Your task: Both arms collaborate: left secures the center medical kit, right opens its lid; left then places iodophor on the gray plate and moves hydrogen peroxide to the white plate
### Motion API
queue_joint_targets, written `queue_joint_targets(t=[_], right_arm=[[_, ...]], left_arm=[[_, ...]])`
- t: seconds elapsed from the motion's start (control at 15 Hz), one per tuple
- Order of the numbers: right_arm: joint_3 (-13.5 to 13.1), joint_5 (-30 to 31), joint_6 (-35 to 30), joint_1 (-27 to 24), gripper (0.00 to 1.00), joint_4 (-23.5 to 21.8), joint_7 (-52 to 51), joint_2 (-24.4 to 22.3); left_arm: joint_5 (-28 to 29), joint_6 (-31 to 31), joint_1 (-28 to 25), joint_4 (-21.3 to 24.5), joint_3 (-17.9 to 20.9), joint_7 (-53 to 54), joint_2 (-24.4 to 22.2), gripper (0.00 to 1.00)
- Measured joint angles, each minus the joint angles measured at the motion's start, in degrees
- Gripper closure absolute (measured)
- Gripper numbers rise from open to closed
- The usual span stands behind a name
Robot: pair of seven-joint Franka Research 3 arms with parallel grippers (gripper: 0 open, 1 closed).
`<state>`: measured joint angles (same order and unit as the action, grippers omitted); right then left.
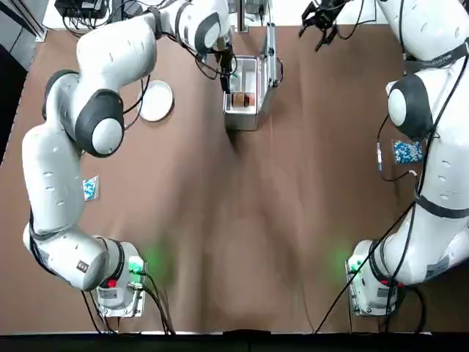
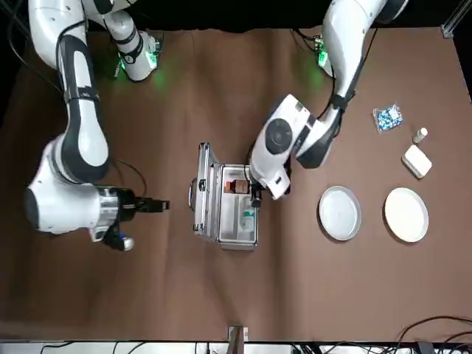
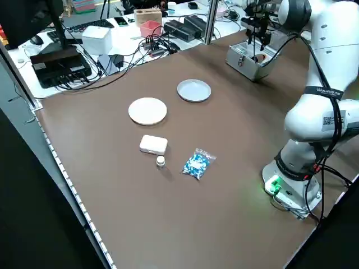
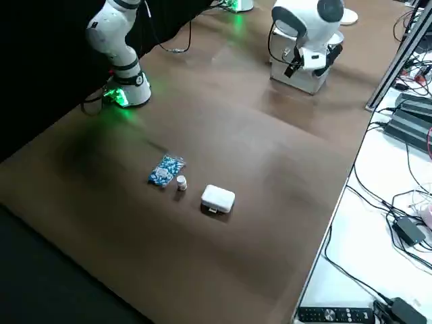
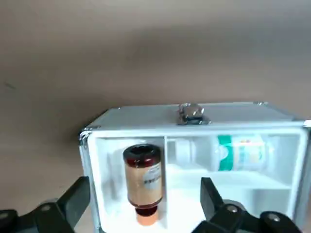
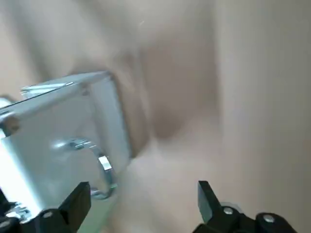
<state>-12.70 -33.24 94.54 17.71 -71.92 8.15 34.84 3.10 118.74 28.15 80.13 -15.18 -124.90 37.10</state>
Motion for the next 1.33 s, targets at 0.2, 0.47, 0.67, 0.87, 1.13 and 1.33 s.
queue_joint_targets(t=[0.2, 0.47, 0.67, 0.87, 1.13, 1.33], right_arm=[[-1.04, 6.91, 0.11, -1.07, 0.02, 2.64, -0.49, -0.98], [-1.34, 14.73, -0.50, -3.47, 0.02, 3.58, -3.68, -6.59], [-1.47, 16.69, -2.94, -5.37, 0.02, 3.62, -3.90, -10.98], [-1.53, 20.15, -4.51, -7.12, 0.02, 3.59, -4.14, -14.87], [-1.58, 22.55, -9.98, -9.12, 0.02, 3.01, -4.23, -21.79], [-0.44, 26.49, -10.57, -10.27, 0.02, -0.66, -4.30, -26.50]], left_arm=[[1.77, 2.16, 3.16, -0.18, 1.67, -2.93, 0.96, 0.00], [1.91, 6.66, 4.75, -0.84, 2.66, -3.88, 2.25, 0.00], [1.91, 10.16, 5.84, -1.06, 3.59, -5.51, 2.90, 0.00], [1.91, 11.89, 7.74, -1.95, 4.34, -7.98, 4.58, 0.01], [1.91, 12.13, 8.27, -2.31, 4.42, -9.97, 5.71, 0.10], [1.91, 11.97, 8.27, -2.39, 4.42, -10.16, 5.71, 0.14]])
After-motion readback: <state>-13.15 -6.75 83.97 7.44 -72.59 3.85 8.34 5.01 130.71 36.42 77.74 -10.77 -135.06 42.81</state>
